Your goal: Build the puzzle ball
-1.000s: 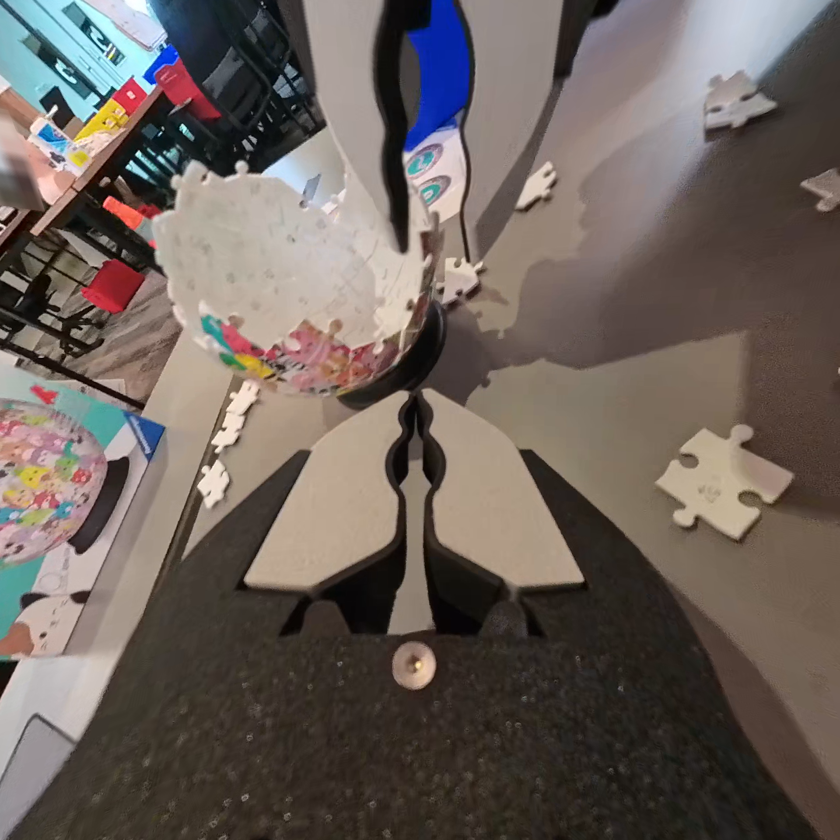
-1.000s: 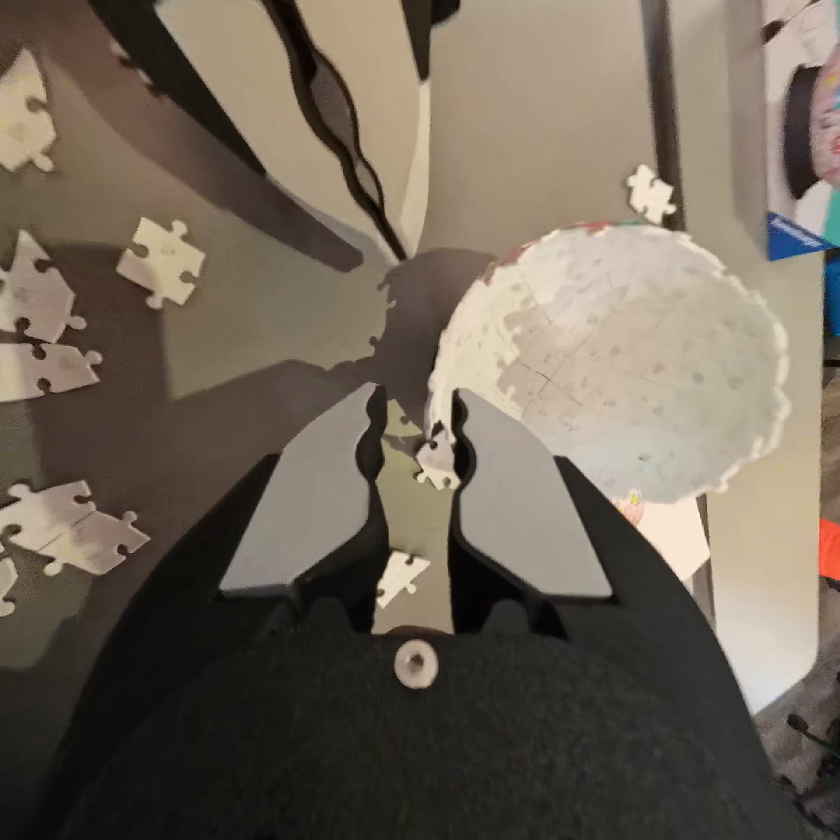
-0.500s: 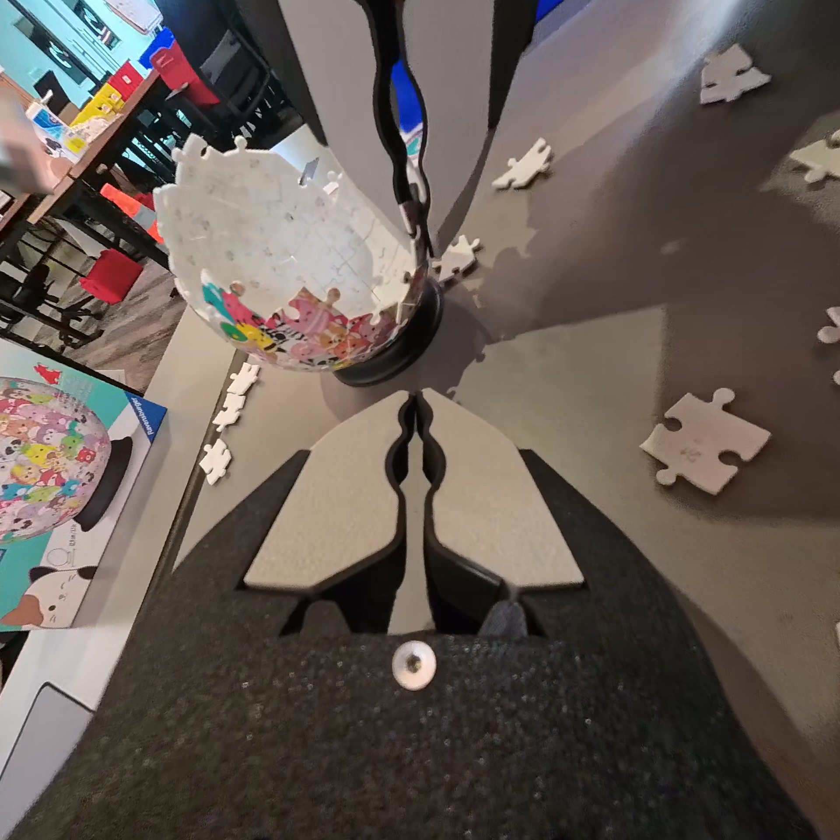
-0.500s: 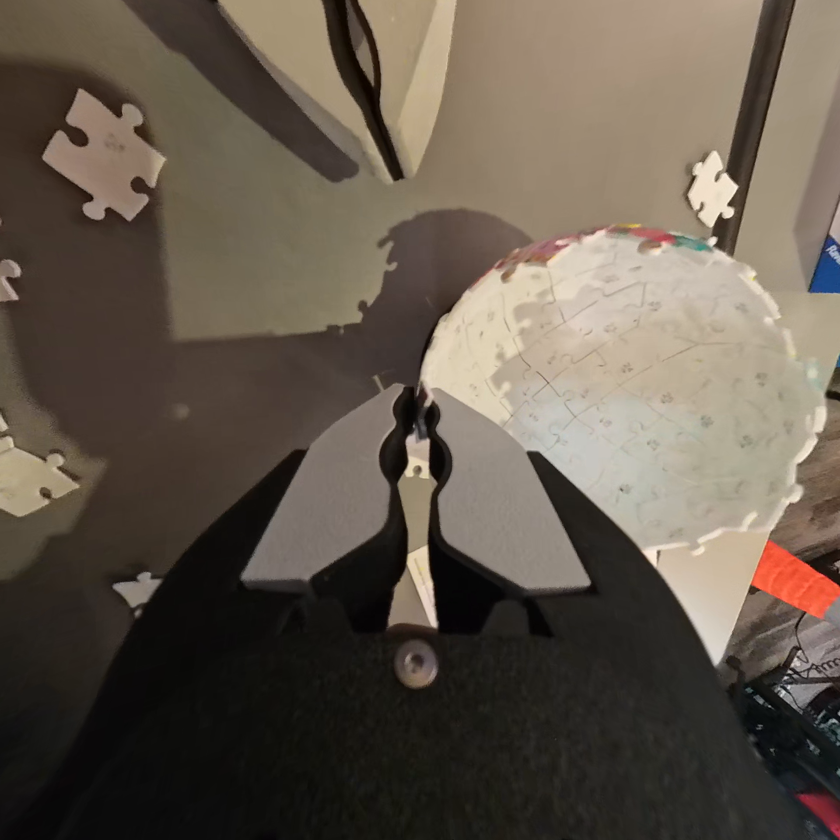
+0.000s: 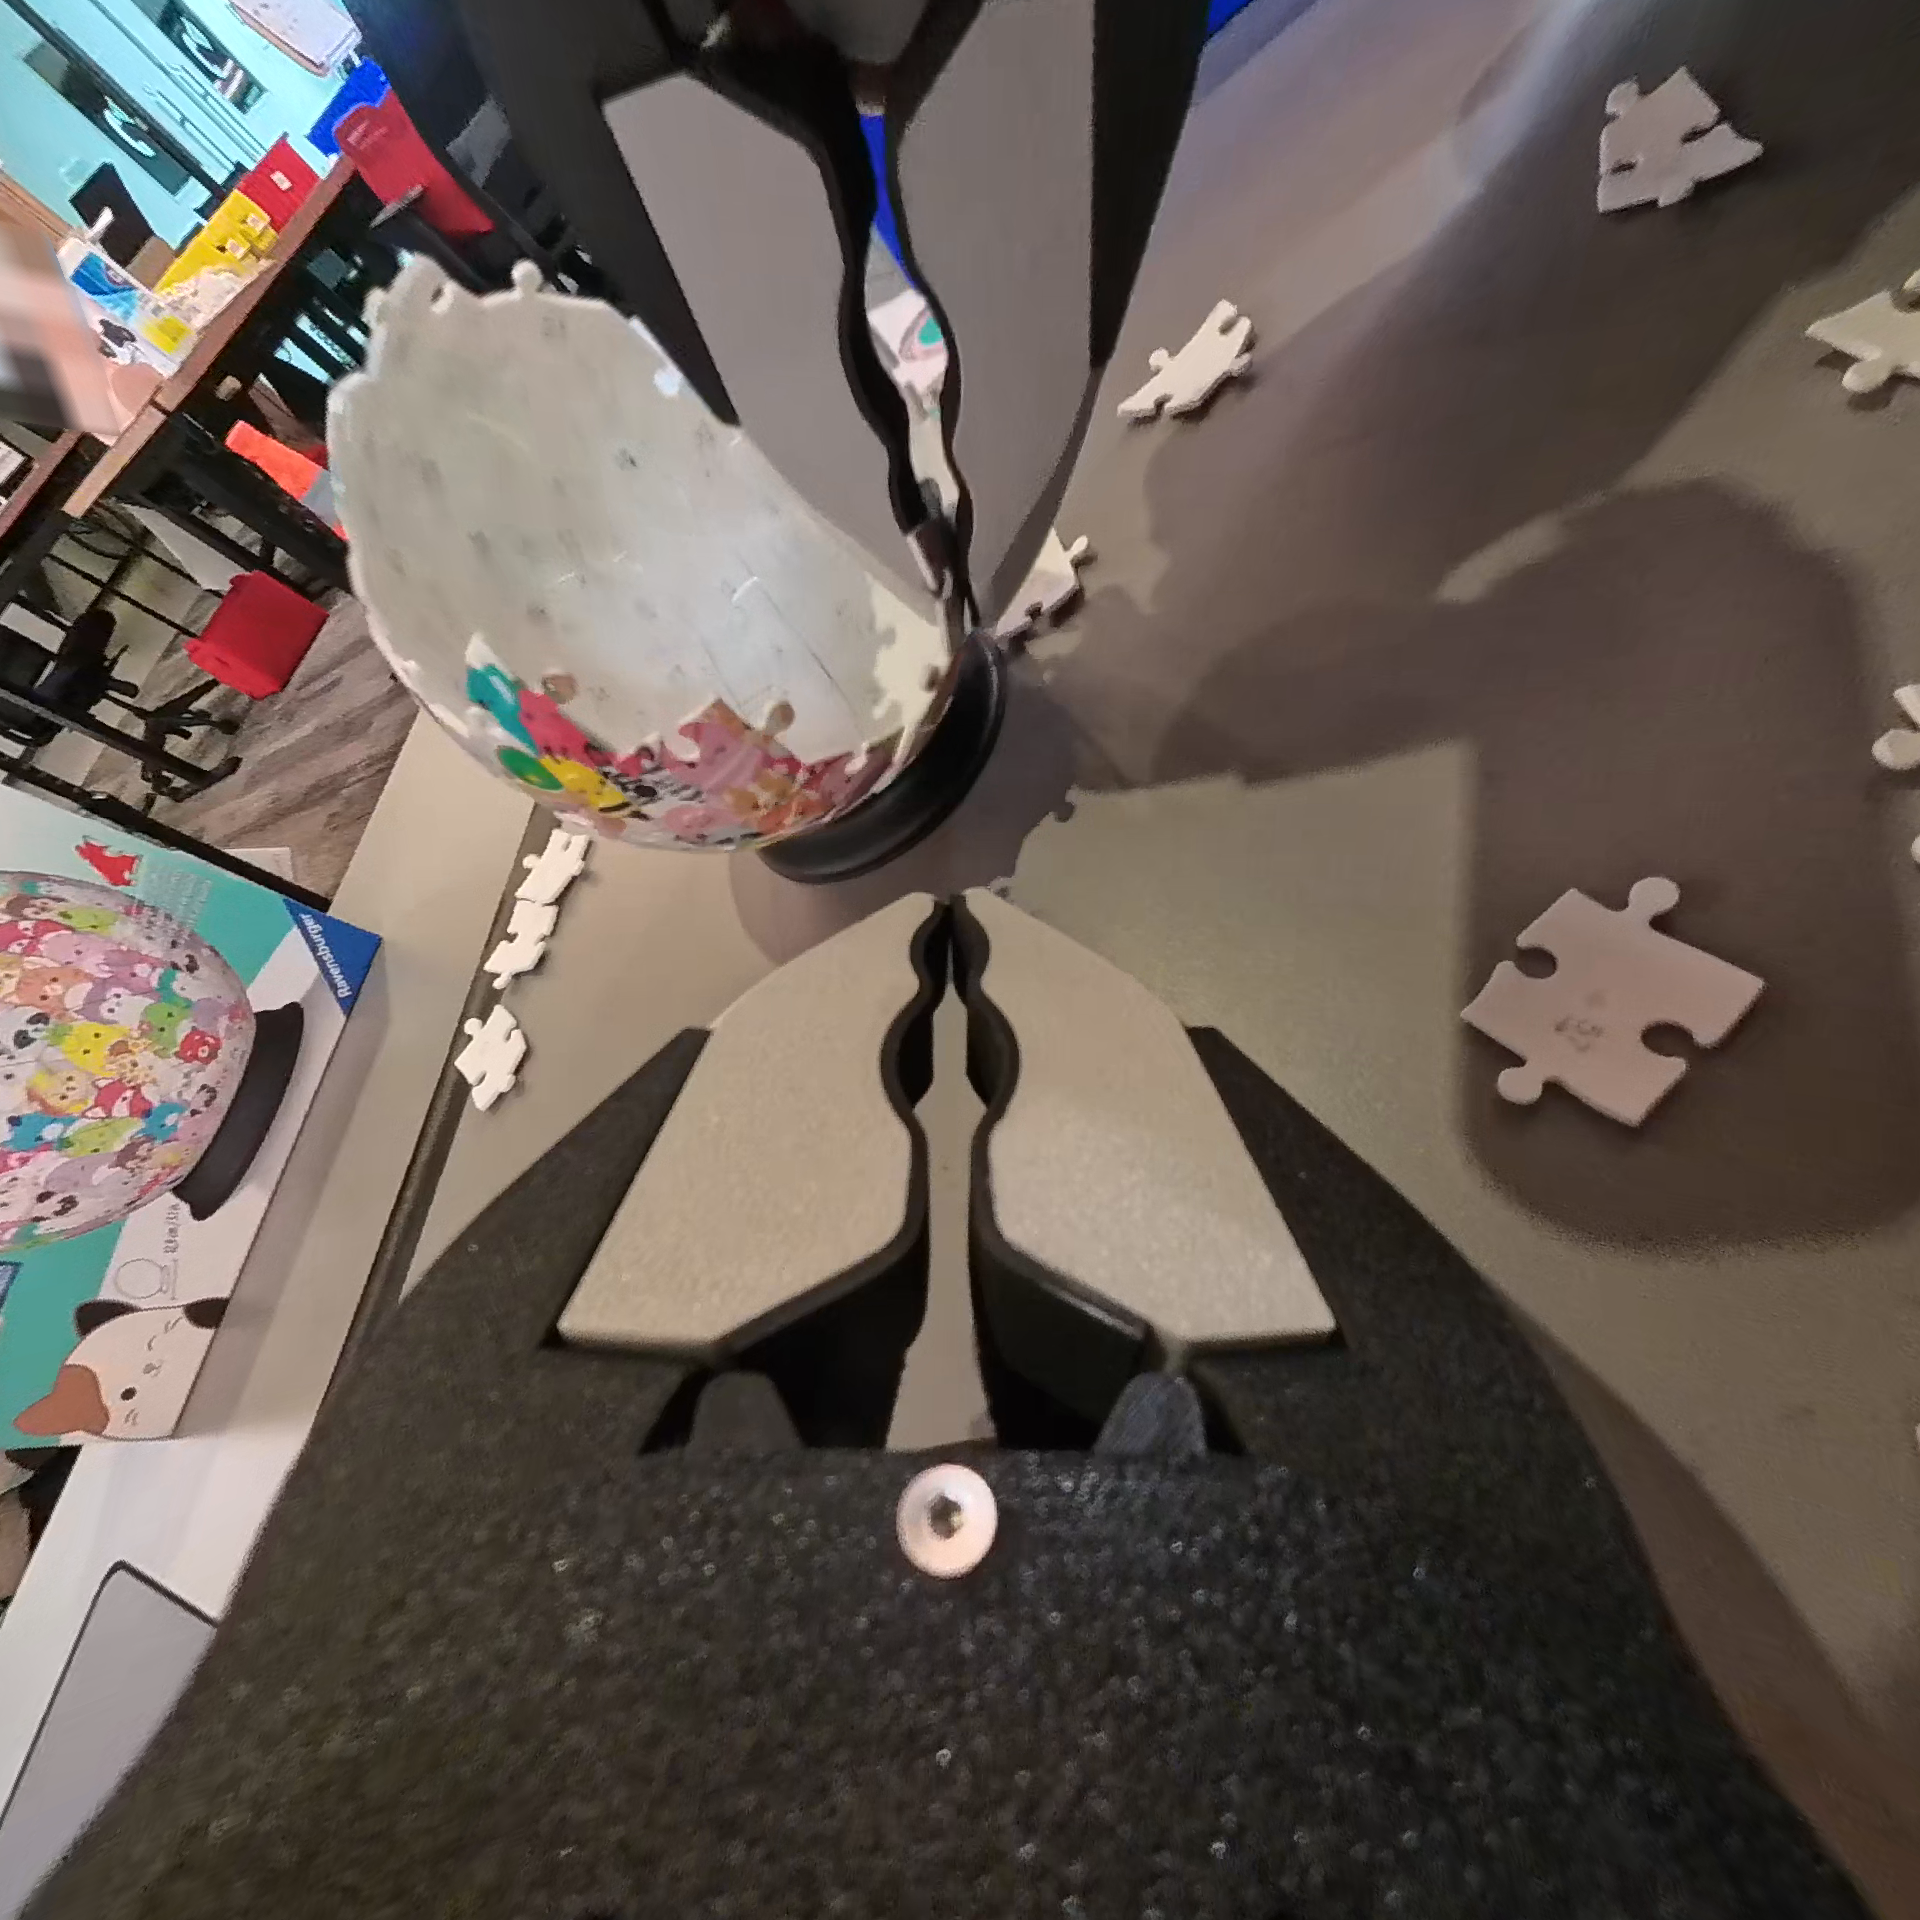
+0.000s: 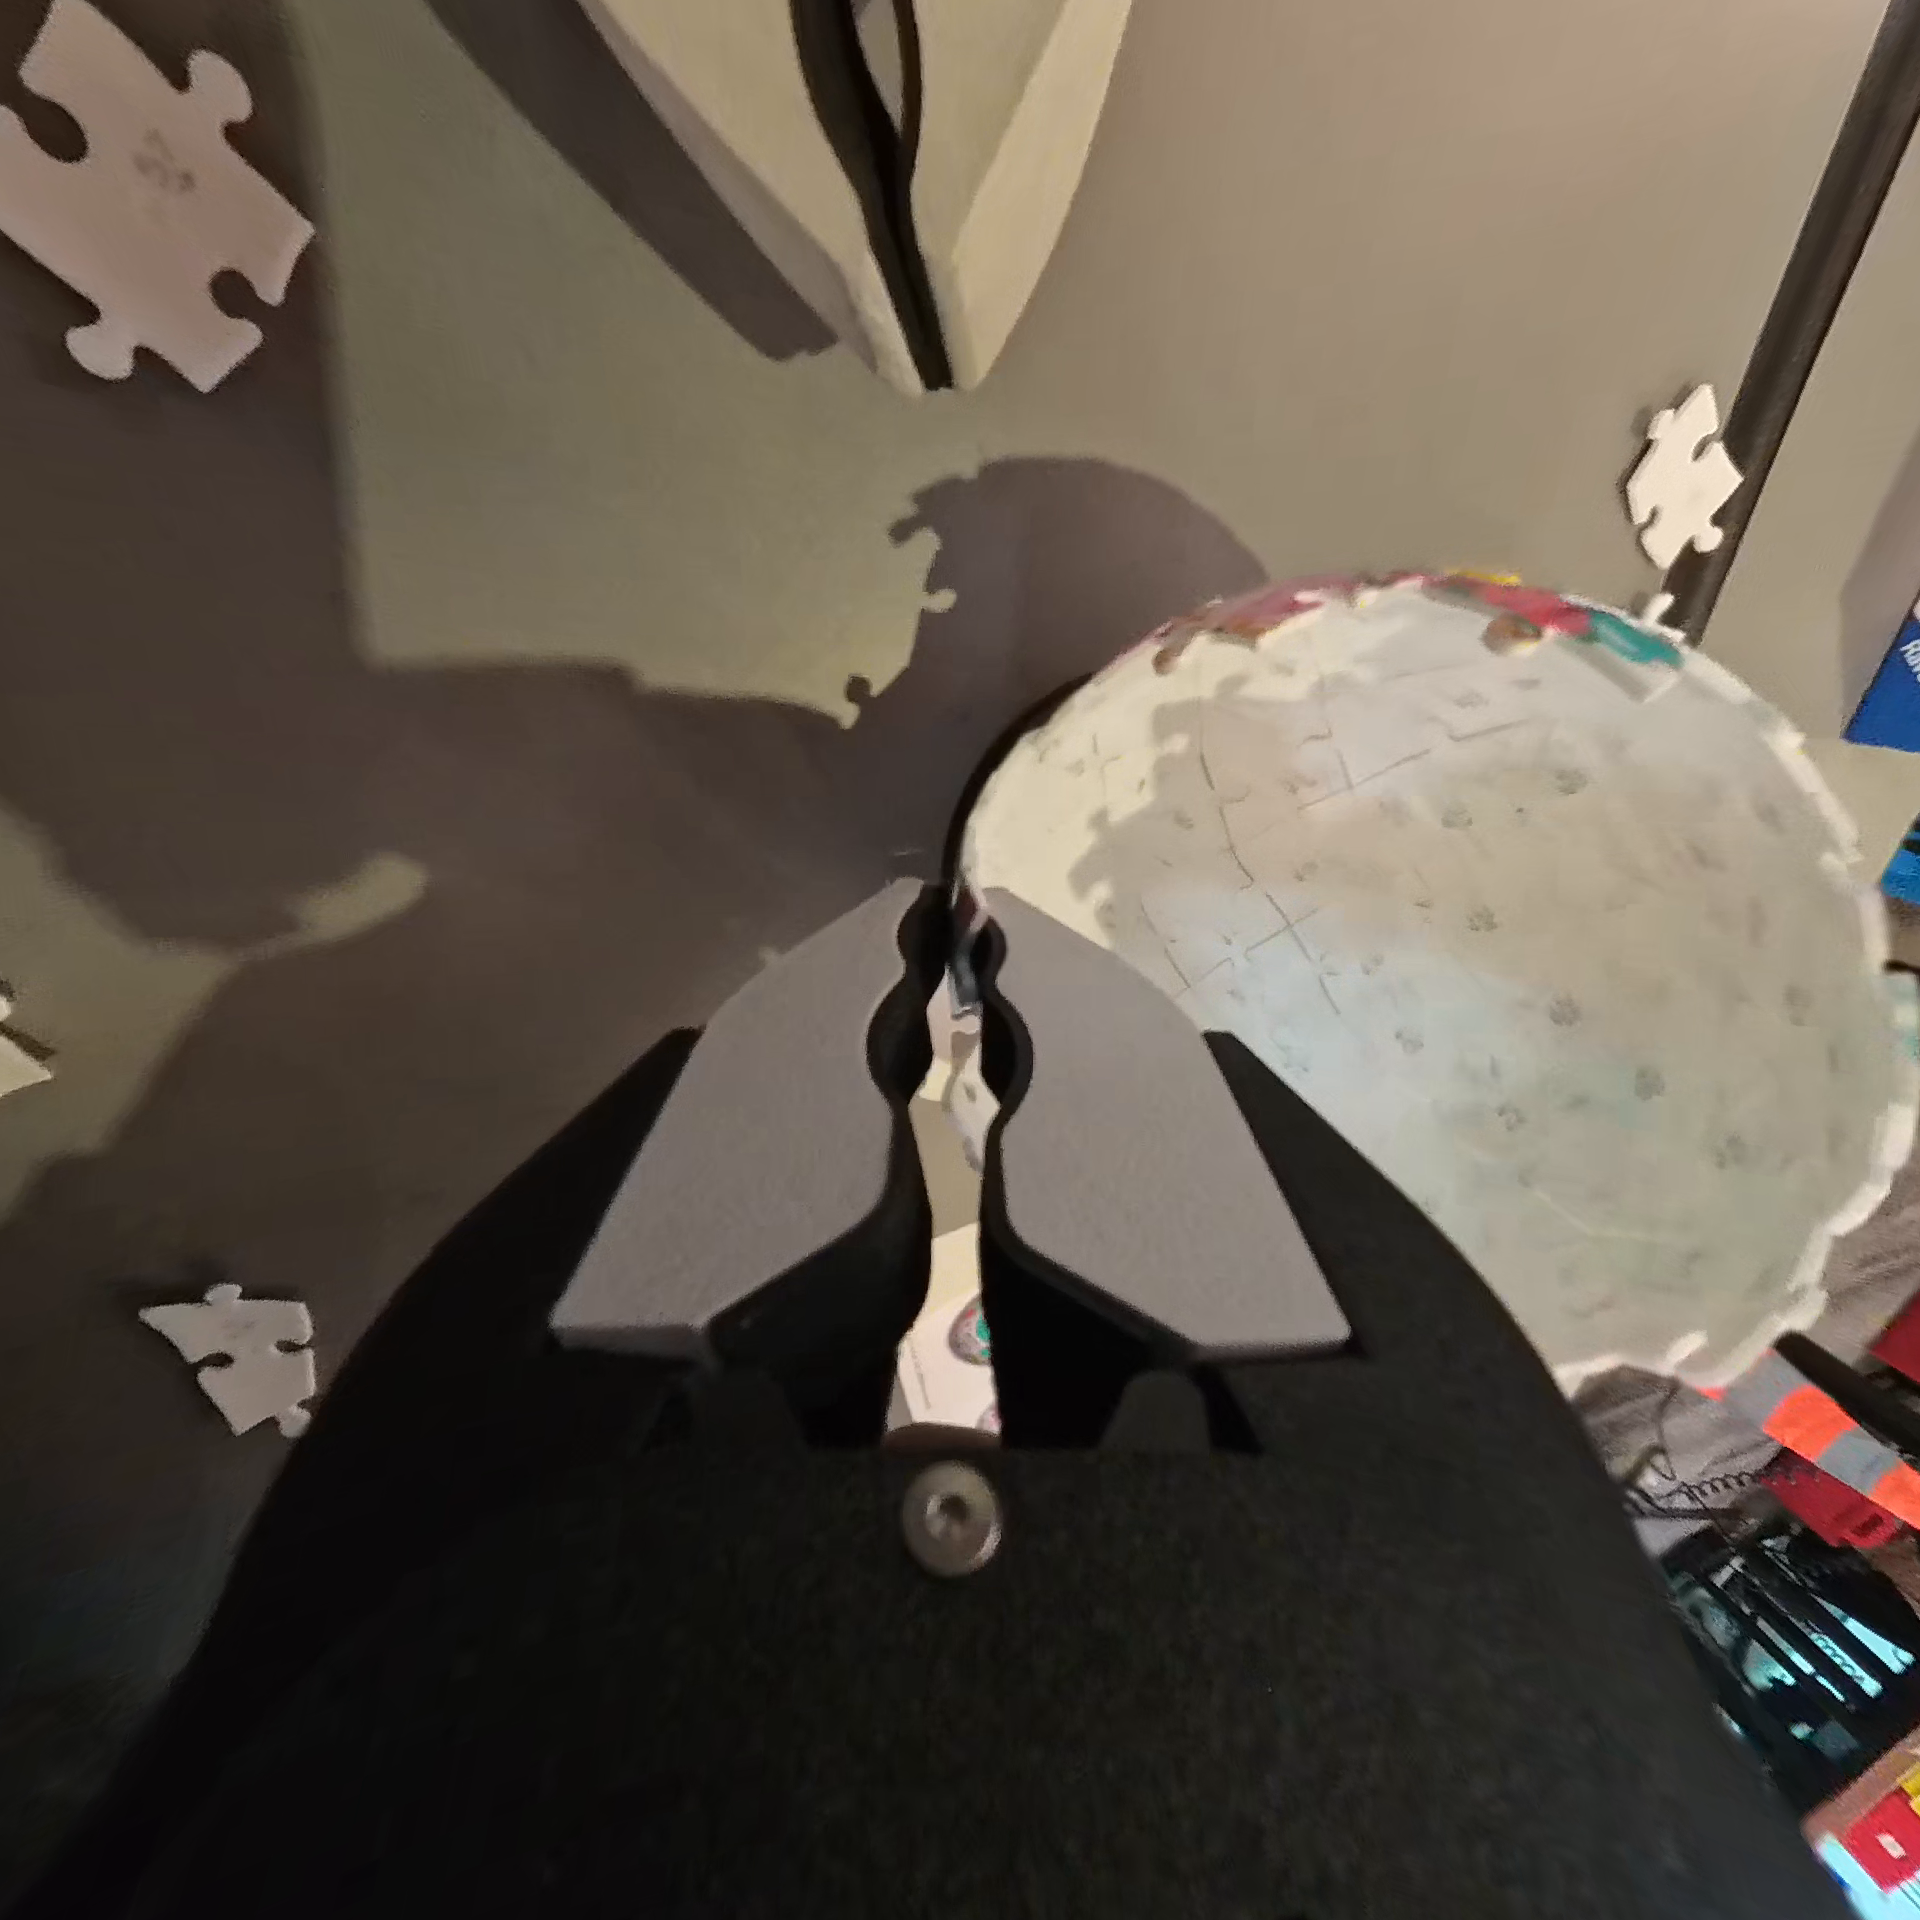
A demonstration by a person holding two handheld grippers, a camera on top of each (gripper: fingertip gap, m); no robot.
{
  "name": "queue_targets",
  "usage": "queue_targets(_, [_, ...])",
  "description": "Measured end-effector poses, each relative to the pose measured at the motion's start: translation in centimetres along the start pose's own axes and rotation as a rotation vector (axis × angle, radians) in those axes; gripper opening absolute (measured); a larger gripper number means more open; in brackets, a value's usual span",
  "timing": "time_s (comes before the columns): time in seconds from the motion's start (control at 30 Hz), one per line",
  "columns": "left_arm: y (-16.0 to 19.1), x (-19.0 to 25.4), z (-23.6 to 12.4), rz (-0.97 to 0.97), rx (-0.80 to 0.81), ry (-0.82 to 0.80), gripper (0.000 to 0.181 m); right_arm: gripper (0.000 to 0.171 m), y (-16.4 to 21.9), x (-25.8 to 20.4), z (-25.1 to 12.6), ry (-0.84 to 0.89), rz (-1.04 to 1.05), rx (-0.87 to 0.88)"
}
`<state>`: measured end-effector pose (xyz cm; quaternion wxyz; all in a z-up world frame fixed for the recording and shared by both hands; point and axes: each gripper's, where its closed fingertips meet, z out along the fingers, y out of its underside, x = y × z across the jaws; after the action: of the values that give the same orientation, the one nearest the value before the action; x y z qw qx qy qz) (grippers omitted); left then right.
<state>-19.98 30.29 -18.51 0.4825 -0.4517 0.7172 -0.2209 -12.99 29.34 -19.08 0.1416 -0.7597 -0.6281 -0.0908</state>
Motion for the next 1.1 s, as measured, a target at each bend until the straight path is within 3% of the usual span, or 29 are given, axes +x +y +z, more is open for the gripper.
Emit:
queue_targets(0.53, [0.2, 0.2, 0.1, 0.019, -0.015, -0.003, 0.000, 0.010, 0.2, 0.5, 1.7, 0.162, -0.006, -0.109])
queue_targets(0.6, [0.2, 0.2, 0.1, 0.020, -0.016, -0.004, 0.000, 0.022, 0.1, 0.3, 0.8, 0.173, 0.038, -0.072])
queue_targets(0.77, [0.2, 0.2, 0.2, 0.028, -0.018, -0.005, 0.000, 0.022, 0.1, -0.5, -5.2, 0.264, 0.193, 0.159])
queue_targets(0.87, [0.2, 0.3, 0.2, 0.032, -0.021, -0.005, 0.000, 0.020, 3.2, -2.0, -6.6, 0.240, 0.307, 0.192])
queue_targets(1.0, [0.3, 0.3, 0.3, 0.037, -0.026, -0.007, 0.000, 0.024, 9.9, -5.0, -3.7, 0.172, 0.515, 0.033])
queue_targets(1.1, [0.2, 0.2, 0.3, 0.039, -0.025, -0.012, 0.000, 0.023, 10.7, -6.6, -2.1, 0.160, 0.623, 0.050])
